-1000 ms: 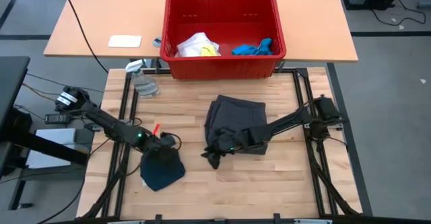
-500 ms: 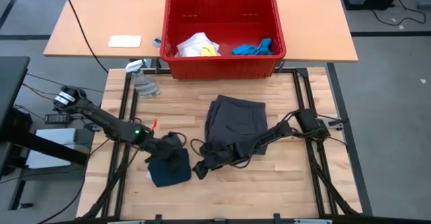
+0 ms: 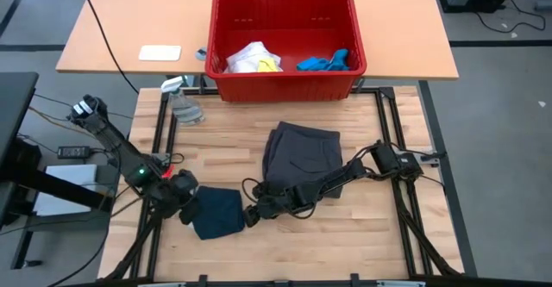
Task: Fold laundry
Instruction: Stack the dark blue shorts on top of the black shorts
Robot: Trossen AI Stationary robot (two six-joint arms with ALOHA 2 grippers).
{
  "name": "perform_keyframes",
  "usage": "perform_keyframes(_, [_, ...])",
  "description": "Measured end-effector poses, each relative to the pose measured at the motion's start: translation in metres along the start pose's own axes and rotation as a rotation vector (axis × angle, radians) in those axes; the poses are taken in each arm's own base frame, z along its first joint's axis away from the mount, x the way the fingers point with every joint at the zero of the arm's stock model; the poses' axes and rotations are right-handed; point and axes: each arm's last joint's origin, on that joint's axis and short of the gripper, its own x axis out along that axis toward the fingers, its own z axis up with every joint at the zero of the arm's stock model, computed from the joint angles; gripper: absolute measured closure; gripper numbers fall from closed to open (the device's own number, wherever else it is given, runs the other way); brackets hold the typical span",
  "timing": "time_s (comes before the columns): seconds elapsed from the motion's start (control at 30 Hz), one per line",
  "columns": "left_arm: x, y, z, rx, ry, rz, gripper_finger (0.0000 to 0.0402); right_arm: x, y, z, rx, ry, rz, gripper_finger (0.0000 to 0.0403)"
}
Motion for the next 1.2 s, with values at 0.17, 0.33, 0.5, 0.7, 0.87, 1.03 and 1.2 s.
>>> perform_keyframes(0.17, [0.024, 0.024, -0.012, -0.101, 0.005, 0.043, 0.0186, 0.004, -0.006, 0.013, 0.009, -0.011, -0.007, 0.0143])
perform_keyframes(0.33, [0.046, 0.035, -0.019, -0.157, 0.0, -0.108, 0.0142, 0.01, -0.011, 0.028, 0.014, -0.011, 0.021, 0.0143])
perform_keyframes(0.5, [0.058, 0.046, -0.023, -0.214, -0.026, -0.219, 0.0142, 0.011, -0.012, 0.041, 0.011, 0.033, 0.051, 0.0144])
perform_keyframes(0.7, [0.06, 0.047, -0.023, -0.23, -0.061, -0.237, 0.0169, 0.01, -0.015, 0.033, -0.014, 0.15, 0.034, 0.0156])
perform_keyframes(0.87, [0.06, 0.046, -0.02, -0.216, -0.1, -0.251, 0.0187, 0.008, -0.009, 0.014, -0.051, 0.207, 0.052, 0.0163])
perform_keyframes(1.03, [0.06, 0.042, -0.011, -0.184, -0.157, -0.287, 0.0214, 0.007, -0.007, 0.01, -0.098, 0.18, 0.051, 0.0186])
perform_keyframes(1.2, [0.065, 0.039, -0.003, -0.17, -0.205, -0.291, 0.0249, 0.009, -0.009, 0.021, -0.094, 0.126, 0.046, 0.0255])
